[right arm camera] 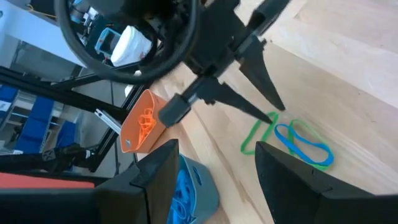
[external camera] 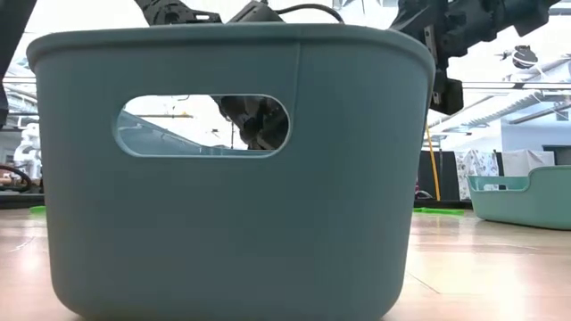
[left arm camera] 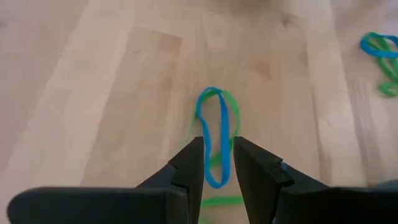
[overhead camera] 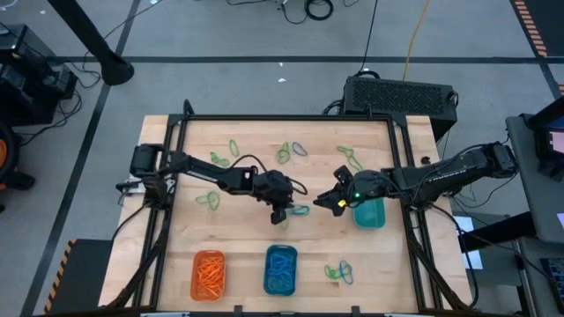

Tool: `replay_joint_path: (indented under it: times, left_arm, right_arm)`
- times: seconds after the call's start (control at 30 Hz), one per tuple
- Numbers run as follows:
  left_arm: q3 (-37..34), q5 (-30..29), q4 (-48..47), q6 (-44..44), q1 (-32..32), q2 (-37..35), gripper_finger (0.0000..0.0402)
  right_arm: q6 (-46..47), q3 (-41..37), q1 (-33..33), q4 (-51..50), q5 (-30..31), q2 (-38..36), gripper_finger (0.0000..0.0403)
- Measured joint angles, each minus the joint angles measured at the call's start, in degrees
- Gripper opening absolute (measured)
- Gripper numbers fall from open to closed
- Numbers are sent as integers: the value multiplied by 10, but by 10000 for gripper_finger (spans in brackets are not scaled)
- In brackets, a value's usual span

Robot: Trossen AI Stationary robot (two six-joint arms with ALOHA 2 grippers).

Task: Sort rubber bands into baskets
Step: Put the blue rubber band into the blue bin

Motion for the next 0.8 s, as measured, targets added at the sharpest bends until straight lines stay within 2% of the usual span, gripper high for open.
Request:
replay_joint_path:
  times: [0.4, 0.8]
  left_arm:
    - [0, 0, 15, 28, -18, 54, 93]
    - [0, -11, 12, 28, -16, 66, 93]
  right_arm:
    - [-2, 0, 0, -4, 1, 0, 203]
    - [-1, 0, 0, -4, 0, 0, 203]
